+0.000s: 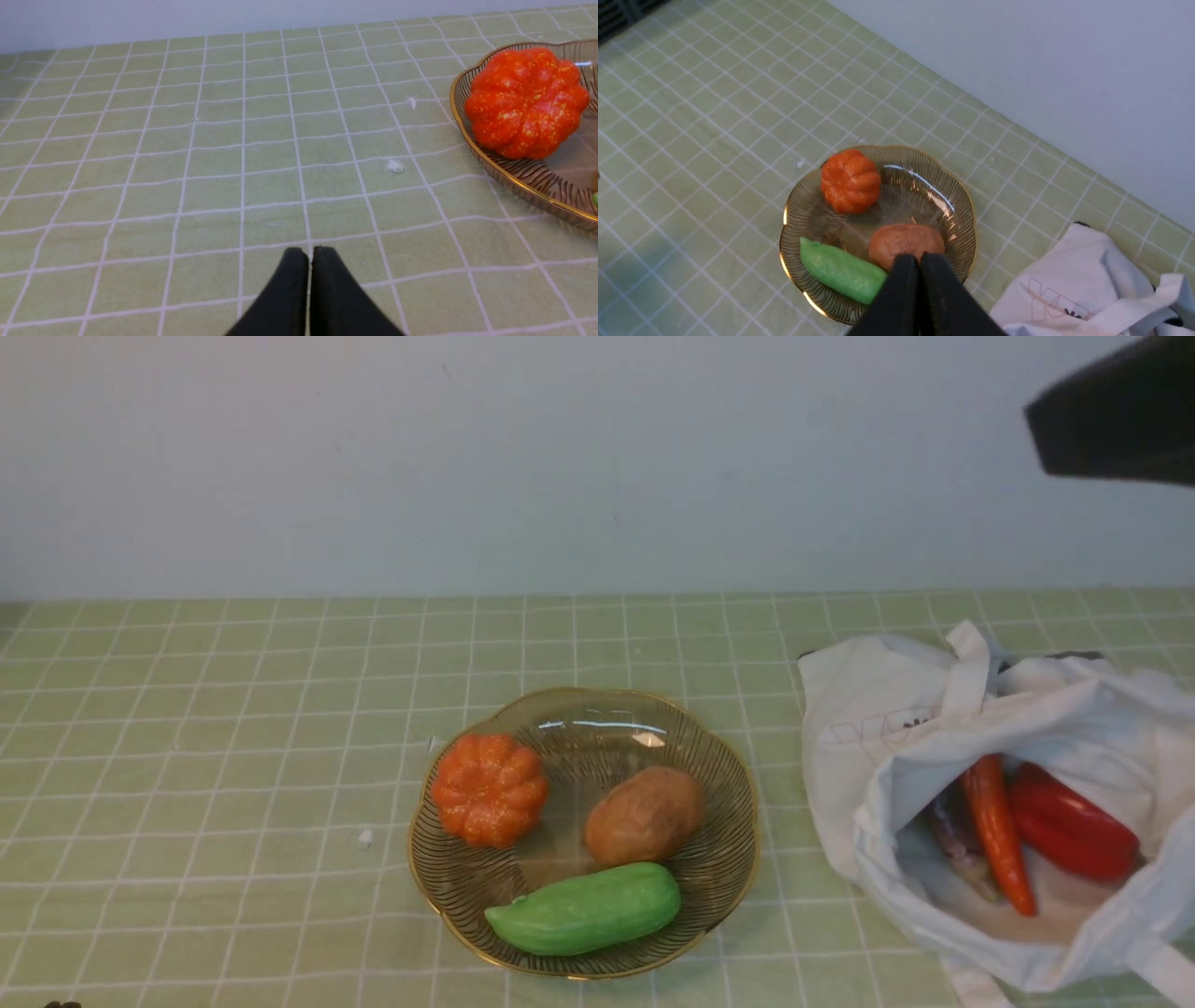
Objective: Take vegetables from bag on green coffee tablecloth place on plate.
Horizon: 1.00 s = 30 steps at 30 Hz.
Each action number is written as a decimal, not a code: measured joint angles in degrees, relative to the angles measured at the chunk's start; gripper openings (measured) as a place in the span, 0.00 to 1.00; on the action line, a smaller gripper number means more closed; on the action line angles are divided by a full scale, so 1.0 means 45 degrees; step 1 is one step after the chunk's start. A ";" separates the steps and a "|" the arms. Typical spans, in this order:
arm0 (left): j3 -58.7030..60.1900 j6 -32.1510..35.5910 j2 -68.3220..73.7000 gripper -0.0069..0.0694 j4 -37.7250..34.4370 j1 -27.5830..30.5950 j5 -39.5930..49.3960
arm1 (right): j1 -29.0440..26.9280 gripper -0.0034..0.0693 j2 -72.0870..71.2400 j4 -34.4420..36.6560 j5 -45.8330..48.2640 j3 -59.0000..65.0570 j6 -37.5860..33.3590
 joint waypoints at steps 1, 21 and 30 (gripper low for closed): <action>0.0000 0.0000 0.0000 0.08 0.0000 0.0000 0.0000 | 0.0000 0.03 -0.0631 -0.0065 -0.0411 0.0639 0.0186; 0.0000 0.0000 0.0000 0.08 0.0000 0.0000 0.0000 | 0.0000 0.03 -0.9120 -0.0560 -0.5466 0.8378 0.1994; 0.0000 0.0000 0.0000 0.08 0.0000 0.0000 0.0000 | -0.0046 0.03 -0.9222 -0.0574 -0.6748 0.8765 0.1994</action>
